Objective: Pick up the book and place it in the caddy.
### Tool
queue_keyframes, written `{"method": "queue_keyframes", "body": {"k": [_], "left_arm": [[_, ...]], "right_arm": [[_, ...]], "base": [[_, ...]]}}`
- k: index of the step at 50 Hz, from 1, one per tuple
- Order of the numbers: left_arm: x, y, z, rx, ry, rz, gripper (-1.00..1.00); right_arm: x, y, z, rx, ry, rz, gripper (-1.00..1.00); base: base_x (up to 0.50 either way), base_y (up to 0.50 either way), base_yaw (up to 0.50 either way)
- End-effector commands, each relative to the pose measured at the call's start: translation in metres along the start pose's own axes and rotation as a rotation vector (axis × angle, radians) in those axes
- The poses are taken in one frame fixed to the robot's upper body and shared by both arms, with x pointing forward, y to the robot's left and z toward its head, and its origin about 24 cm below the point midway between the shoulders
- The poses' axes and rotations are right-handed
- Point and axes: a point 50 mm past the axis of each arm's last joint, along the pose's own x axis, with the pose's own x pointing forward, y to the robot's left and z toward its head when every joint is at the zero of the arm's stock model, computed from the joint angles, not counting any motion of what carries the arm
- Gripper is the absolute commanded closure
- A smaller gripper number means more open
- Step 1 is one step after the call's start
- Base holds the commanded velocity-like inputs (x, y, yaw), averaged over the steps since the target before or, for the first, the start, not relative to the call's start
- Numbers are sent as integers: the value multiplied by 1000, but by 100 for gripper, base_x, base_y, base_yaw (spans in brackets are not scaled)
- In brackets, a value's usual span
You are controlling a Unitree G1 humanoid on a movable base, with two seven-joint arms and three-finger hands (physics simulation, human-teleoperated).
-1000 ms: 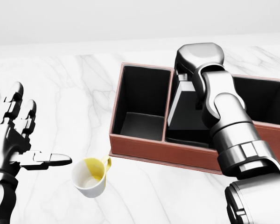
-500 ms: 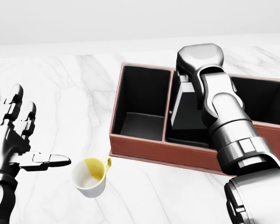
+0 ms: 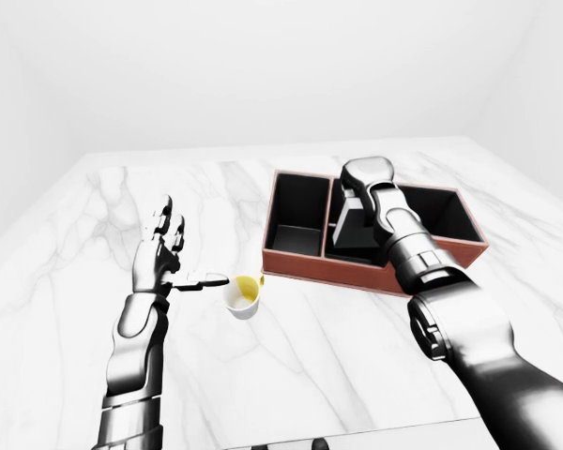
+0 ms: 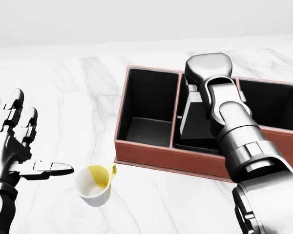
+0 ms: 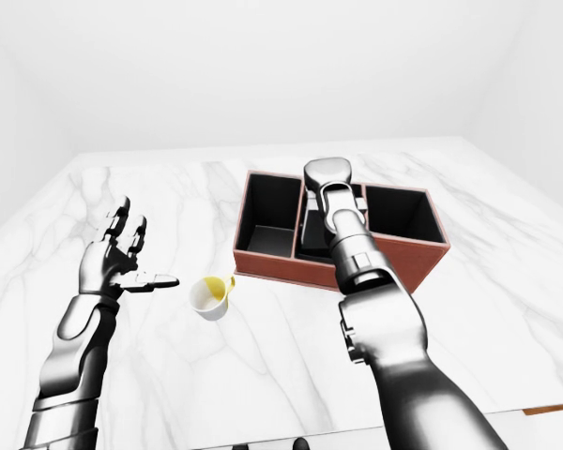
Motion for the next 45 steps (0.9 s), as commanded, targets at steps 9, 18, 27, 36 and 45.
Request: {"method": "queue_keyframes", "body": {"k": [9, 18, 27, 36, 45], "left_arm": [[-1, -1, -1, -1, 3, -3, -100], [-2, 1, -3, -5, 11, -2, -100], [-1, 2, -6, -9, 23, 1, -100], [-3, 4, -6, -14, 22, 5, -100], [-4, 3, -6, -15, 21, 0, -100]], "right_arm": [[2, -10, -3, -52, 7, -75, 100], [2, -6, -3, -30, 12, -83, 100], [1, 3, -2, 2, 15, -72, 100], [0, 10, -5, 10, 24, -62, 100], [-2, 18, -4, 7, 24, -55, 100]], "base": [[0, 0, 0], [0, 0, 0], [0, 0, 0], [0, 0, 0], [0, 0, 0]]}}
